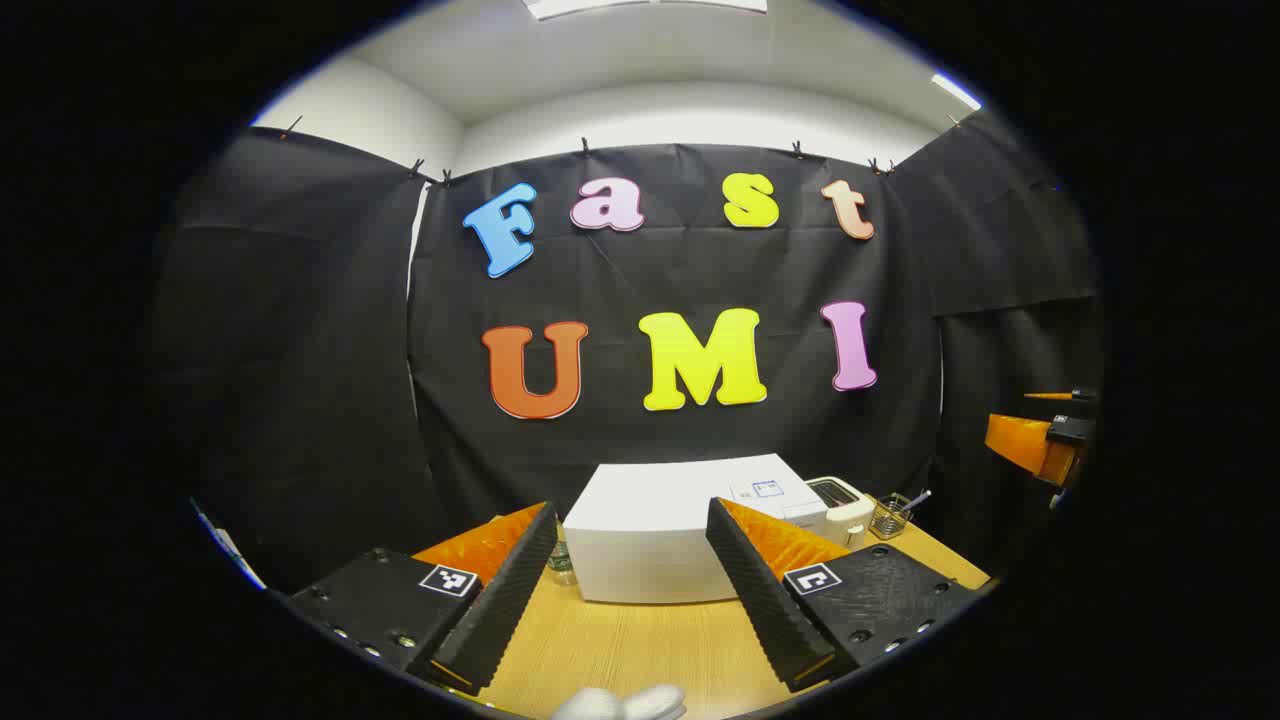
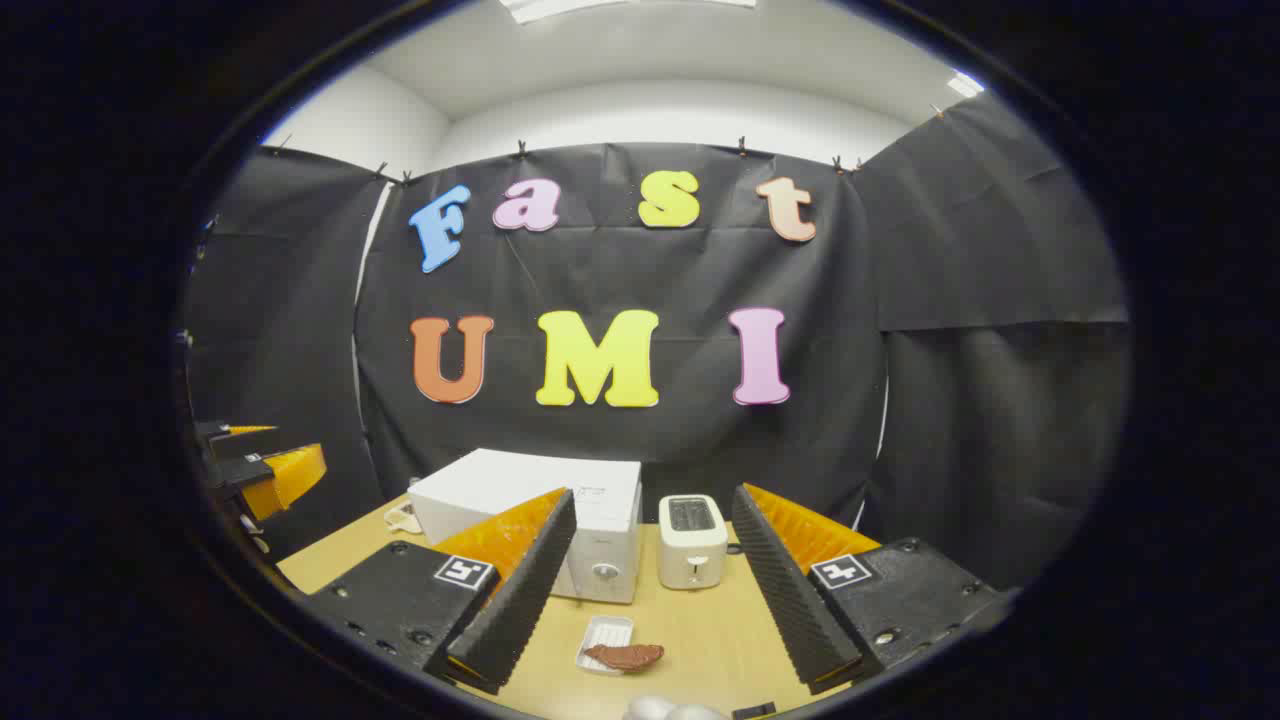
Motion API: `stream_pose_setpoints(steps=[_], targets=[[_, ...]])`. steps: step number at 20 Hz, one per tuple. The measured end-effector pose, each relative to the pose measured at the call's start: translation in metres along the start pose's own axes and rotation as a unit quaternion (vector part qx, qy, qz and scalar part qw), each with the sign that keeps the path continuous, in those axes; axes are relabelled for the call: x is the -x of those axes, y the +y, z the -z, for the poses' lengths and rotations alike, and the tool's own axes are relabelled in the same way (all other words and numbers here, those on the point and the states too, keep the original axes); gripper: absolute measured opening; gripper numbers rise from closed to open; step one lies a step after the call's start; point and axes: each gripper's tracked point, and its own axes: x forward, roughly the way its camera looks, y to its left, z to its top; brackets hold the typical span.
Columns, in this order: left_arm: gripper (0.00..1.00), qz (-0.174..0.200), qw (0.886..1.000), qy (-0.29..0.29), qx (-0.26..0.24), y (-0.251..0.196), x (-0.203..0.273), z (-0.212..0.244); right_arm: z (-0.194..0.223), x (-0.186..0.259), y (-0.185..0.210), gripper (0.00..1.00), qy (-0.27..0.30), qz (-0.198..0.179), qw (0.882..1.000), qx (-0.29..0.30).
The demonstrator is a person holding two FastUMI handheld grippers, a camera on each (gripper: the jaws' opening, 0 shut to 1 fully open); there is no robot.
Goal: Open the microwave oven with the left hand, put the food in, and close the microwave oven.
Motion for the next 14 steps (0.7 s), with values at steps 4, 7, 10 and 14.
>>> stream_pose_setpoints(steps=[4,7,10,14], targets=[[0.95,-0.001,1.000,0.002,0.000,-0.002,-0.005,0.004,-0.001,-0.007,-0.001,1.00,-0.001,-0.002,1.000,0.002],[0.95,-0.003,1.000,0.006,0.001,-0.001,-0.010,0.006,-0.003,-0.013,0.000,1.00,-0.003,-0.005,1.000,0.006],[0.95,-0.005,1.000,0.006,0.001,-0.002,-0.018,0.007,-0.004,-0.020,0.002,1.00,-0.002,-0.010,1.000,0.007],[0.96,0.009,1.000,0.012,0.005,-0.015,-0.026,0.020,-0.004,-0.026,0.000,1.00,-0.002,-0.013,1.000,0.004]])
